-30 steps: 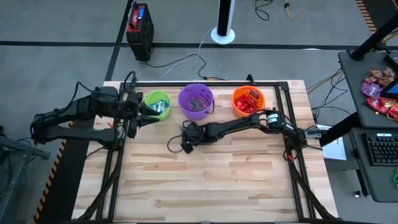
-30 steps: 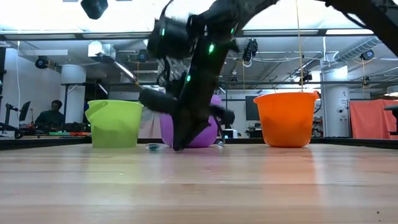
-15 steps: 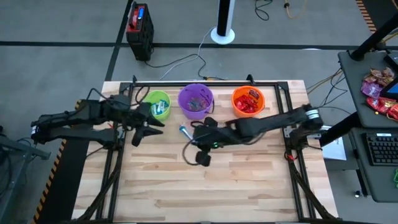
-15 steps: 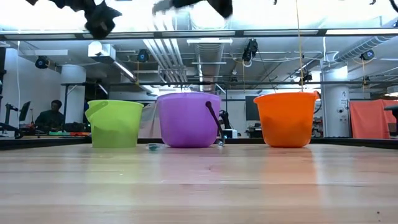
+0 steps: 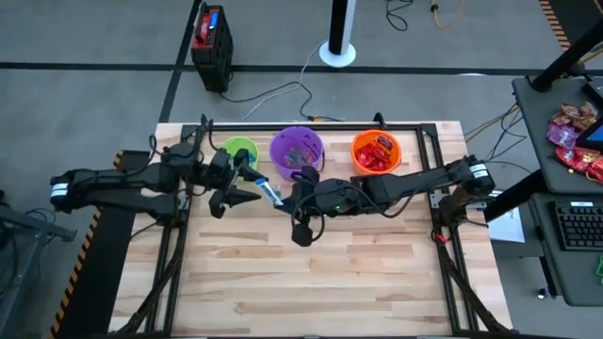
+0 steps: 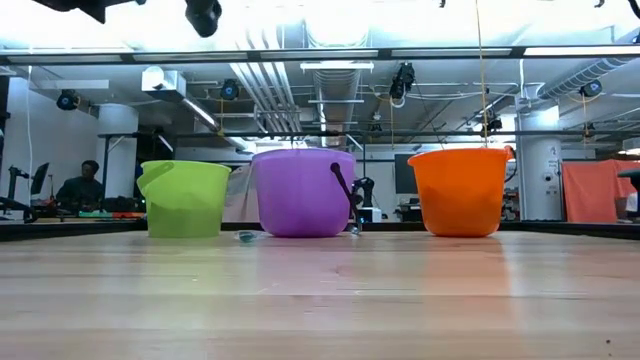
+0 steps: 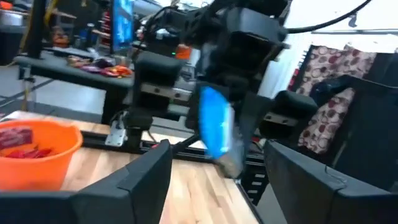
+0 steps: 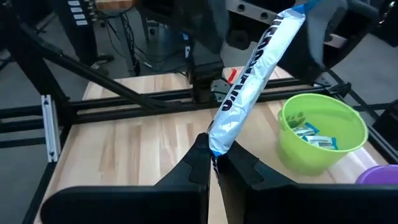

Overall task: Sort candy by brand, put in halloween buckets
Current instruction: Put the white chocolate into the green bucket, then put the blue gummy into the purple bucket

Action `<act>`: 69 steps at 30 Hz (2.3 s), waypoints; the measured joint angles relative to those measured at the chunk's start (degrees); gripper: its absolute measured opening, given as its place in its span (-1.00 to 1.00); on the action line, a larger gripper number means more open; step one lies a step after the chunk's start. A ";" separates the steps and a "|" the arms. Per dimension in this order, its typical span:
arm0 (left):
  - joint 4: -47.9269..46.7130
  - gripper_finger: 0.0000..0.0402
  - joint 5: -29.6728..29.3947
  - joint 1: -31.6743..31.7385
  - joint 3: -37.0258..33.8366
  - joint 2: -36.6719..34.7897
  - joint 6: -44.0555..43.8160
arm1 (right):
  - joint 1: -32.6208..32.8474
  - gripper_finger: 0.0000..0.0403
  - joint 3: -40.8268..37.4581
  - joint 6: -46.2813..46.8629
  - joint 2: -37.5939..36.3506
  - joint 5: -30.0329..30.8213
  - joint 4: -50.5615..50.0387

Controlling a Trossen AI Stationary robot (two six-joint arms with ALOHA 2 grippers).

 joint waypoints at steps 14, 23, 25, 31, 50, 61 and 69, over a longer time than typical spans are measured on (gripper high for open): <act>-2.95 -0.85 0.87 0.22 7.61 8.03 2.84 | -0.80 -0.93 -0.06 1.53 -0.20 0.06 -2.56; -16.45 -0.89 -2.86 1.21 12.53 9.15 6.86 | -2.24 -0.42 -0.04 12.89 -0.85 4.24 -8.19; -25.21 -0.92 -6.81 2.51 15.51 8.59 10.39 | -2.89 -0.30 -0.04 17.41 -1.14 5.93 -11.86; -60.38 -0.87 -44.29 7.78 25.92 10.32 20.04 | -4.21 -0.05 -0.04 28.47 -1.31 6.42 -18.13; -69.60 -0.34 -26.68 32.76 22.54 25.05 29.32 | -3.85 0.03 -0.06 36.64 -0.48 5.81 -17.14; -73.98 -0.05 -17.62 32.29 27.97 17.65 15.28 | -6.61 0.03 4.25 42.75 12.35 4.02 -16.10; -73.99 -0.05 -13.80 30.42 31.25 5.39 9.08 | -9.77 0.03 15.57 40.20 25.98 2.54 -21.50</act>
